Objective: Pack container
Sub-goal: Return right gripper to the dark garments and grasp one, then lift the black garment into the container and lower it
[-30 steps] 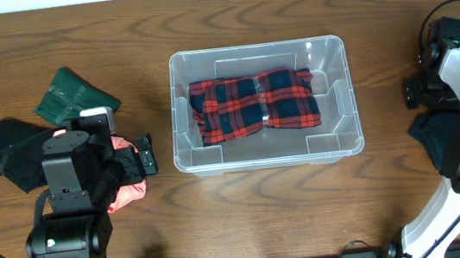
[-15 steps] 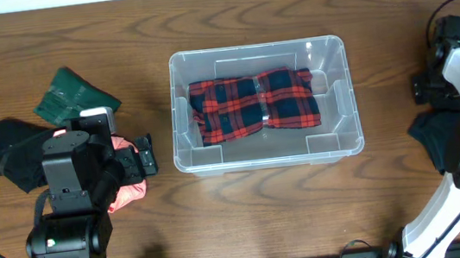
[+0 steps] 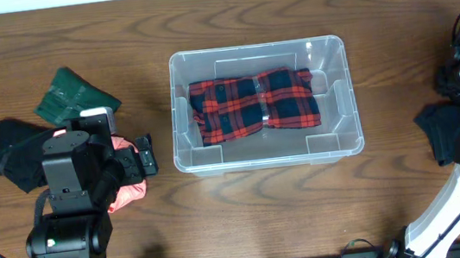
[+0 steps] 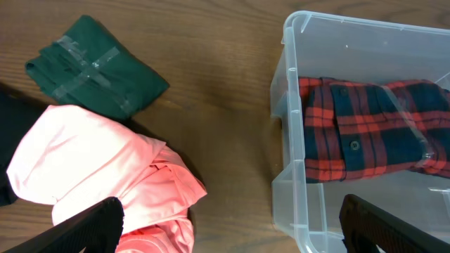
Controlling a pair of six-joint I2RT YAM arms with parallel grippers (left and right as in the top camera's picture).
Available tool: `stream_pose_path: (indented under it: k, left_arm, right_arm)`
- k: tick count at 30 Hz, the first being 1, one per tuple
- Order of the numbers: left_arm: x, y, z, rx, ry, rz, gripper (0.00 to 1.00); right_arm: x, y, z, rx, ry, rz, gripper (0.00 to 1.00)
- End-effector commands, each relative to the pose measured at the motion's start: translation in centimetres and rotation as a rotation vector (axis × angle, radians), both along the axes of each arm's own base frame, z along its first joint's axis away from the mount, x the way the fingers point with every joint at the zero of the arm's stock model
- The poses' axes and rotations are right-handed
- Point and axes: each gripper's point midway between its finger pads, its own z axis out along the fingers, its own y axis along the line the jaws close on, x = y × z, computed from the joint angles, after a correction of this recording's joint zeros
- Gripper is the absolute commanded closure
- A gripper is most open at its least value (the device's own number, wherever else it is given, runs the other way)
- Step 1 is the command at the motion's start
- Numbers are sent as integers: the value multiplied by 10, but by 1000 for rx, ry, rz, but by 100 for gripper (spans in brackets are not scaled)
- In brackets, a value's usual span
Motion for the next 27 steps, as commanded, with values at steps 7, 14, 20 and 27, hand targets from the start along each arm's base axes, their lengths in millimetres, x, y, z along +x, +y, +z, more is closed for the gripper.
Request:
stream_pose_path:
  k: [7, 14, 20, 27]
  left_arm:
    - [2, 0, 10, 12, -26, -8, 2]
    - [2, 0, 10, 12, -26, -8, 2]
    - [2, 0, 10, 12, -26, -8, 2]
    - [2, 0, 10, 12, -26, -8, 2]
  right_arm:
    - [-38, 28, -76, 173, 118, -70, 99]
    - [-14, 31, -14, 117, 0, -30, 99]
    - [22, 61, 79, 73, -193, 123, 99]
    - [45, 137, 193, -18, -413, 359, 99]
